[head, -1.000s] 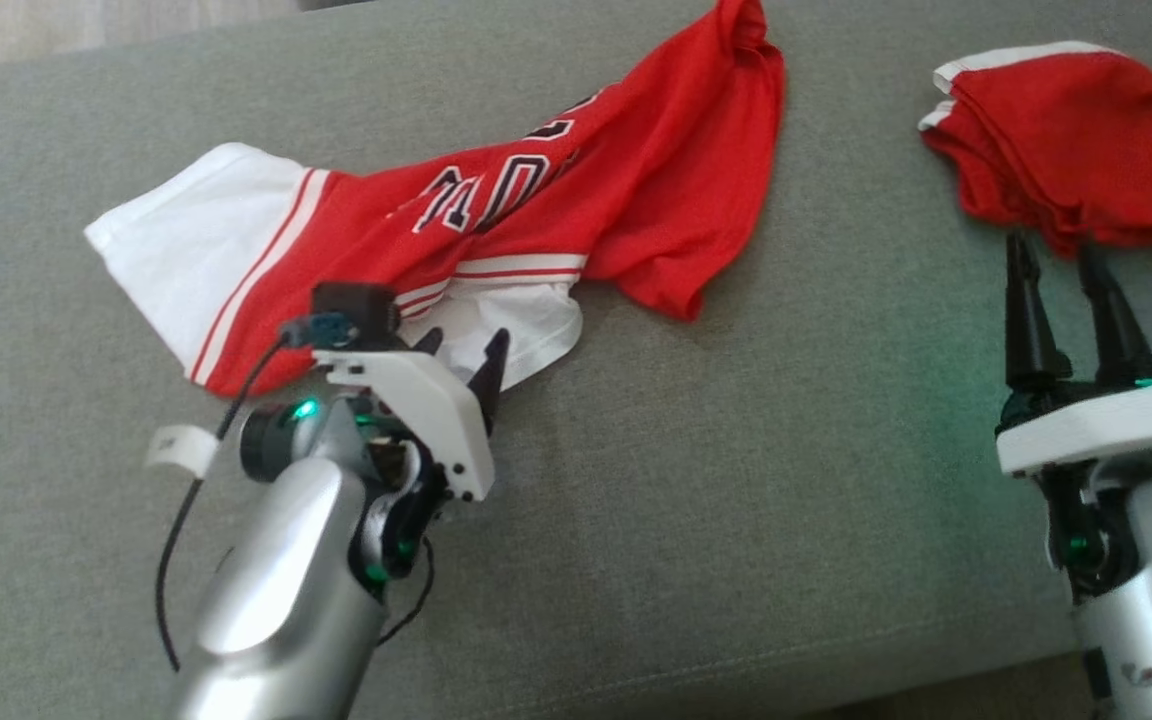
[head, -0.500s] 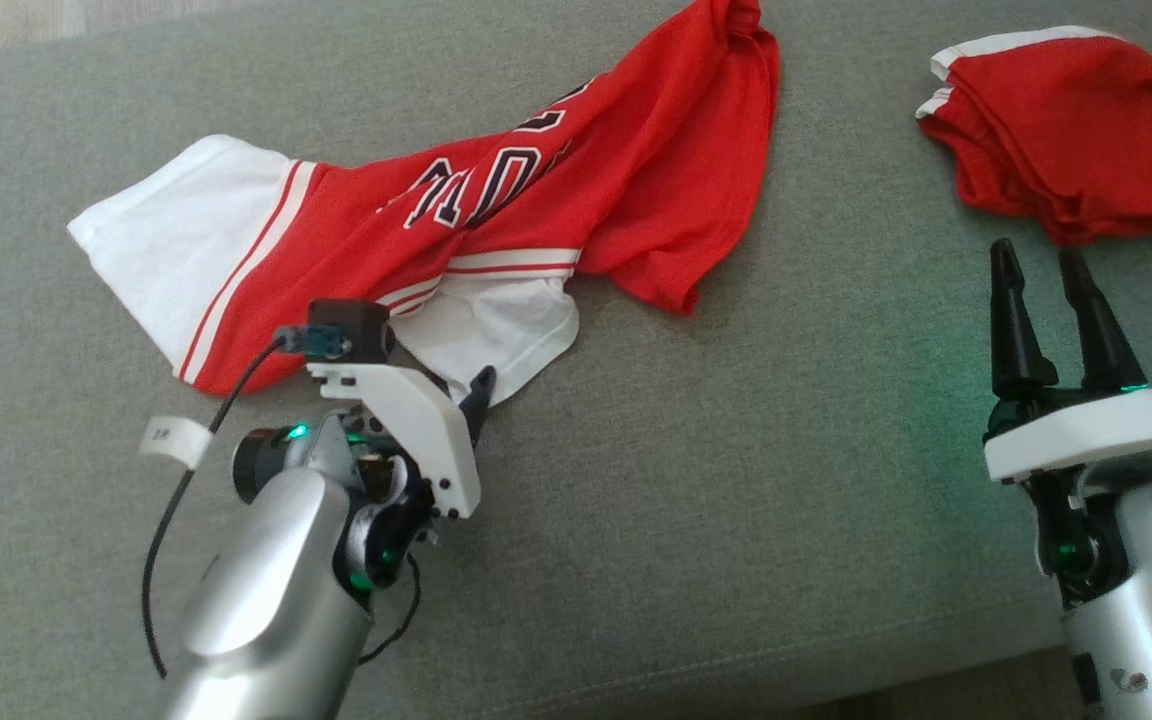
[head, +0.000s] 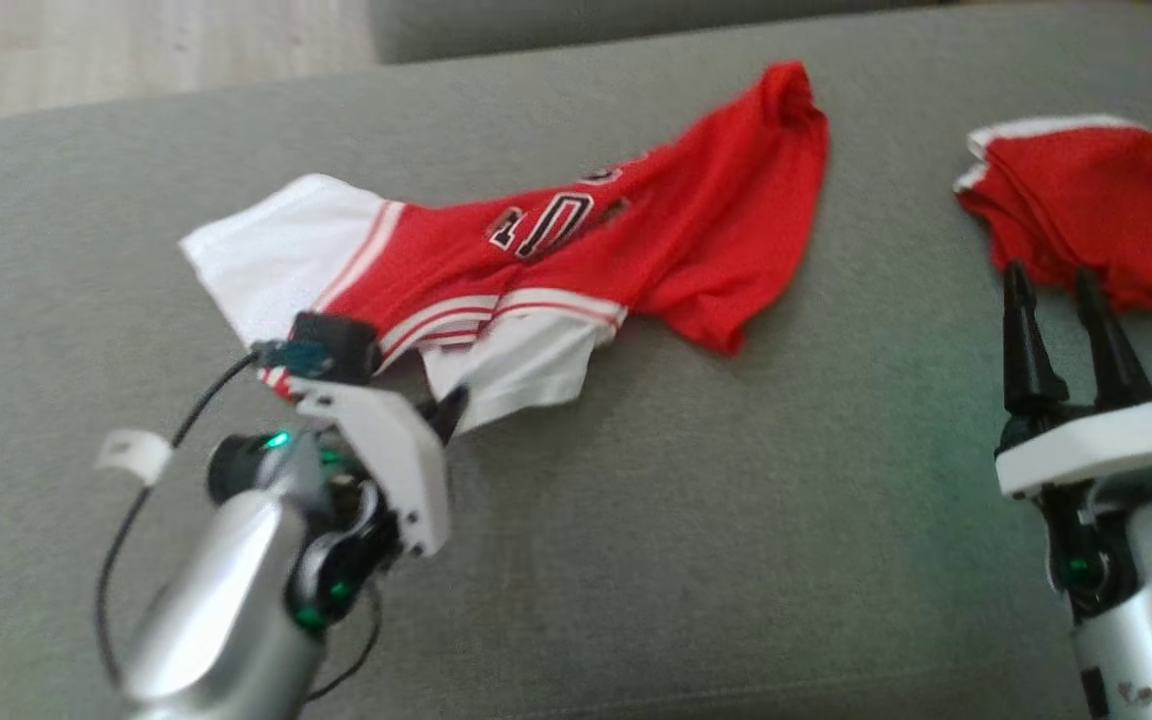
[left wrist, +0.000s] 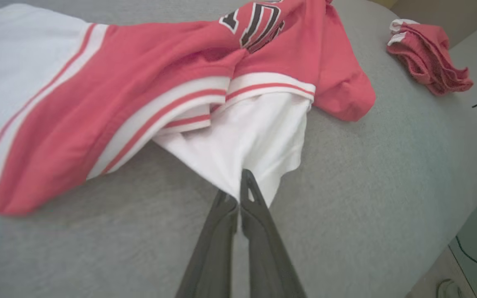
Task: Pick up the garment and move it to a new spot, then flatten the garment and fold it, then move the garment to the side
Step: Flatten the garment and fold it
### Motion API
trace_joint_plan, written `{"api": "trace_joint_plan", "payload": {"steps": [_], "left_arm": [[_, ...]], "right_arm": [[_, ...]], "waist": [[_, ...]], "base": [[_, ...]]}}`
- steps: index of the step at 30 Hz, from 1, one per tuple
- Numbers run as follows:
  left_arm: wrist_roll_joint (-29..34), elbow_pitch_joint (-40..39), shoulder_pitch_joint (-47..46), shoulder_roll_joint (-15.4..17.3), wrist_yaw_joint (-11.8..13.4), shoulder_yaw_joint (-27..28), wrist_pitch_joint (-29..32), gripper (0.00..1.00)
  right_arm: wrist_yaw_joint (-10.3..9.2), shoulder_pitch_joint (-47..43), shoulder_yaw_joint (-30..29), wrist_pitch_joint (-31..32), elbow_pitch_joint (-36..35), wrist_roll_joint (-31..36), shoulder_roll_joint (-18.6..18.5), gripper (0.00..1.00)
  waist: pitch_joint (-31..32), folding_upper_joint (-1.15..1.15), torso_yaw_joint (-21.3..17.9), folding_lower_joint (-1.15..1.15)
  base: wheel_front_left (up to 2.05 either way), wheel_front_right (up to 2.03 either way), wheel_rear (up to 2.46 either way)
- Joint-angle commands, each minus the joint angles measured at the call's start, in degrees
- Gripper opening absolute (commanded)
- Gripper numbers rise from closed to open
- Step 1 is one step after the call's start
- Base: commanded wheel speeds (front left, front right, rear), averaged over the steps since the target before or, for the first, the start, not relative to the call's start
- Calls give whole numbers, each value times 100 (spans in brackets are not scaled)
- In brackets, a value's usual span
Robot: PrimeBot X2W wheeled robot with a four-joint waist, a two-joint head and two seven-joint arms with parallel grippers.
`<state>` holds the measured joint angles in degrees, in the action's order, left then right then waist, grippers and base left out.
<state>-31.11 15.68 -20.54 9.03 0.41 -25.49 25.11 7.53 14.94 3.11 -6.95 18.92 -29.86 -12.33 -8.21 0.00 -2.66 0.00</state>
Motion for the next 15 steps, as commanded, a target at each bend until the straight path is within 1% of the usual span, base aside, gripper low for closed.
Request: {"api": "trace_joint_plan", "payload": {"steps": [1,4,8,12,15], "left_arm": [[-111,-502,93,346,-50,222,246,0],[-406,-1108,530,728,-71,330,808,0],[-666,-1636,1134,1231,56,527,1366,0],[-760,-1836,1670,1496,258,720,1488,0],[-783,-1761,1978,1541,379,816,1392,0]], "right_arm": [[-4,-62,42,46,-161,55,-70,100],[-4,-158,-50,90,-161,85,-58,100],[-4,-281,-130,170,-195,120,-22,100],[-4,-349,-172,249,-223,148,-42,100],[-4,-424,-238,303,-235,157,-61,100]], "waist": [[298,0,333,0],[426,0,503,0],[535,0,627,0],[546,0,633,0],[536,0,597,0]], "base": [[0,0,0],[0,0,0],[0,0,0],[0,0,0],[0,0,0]]}}
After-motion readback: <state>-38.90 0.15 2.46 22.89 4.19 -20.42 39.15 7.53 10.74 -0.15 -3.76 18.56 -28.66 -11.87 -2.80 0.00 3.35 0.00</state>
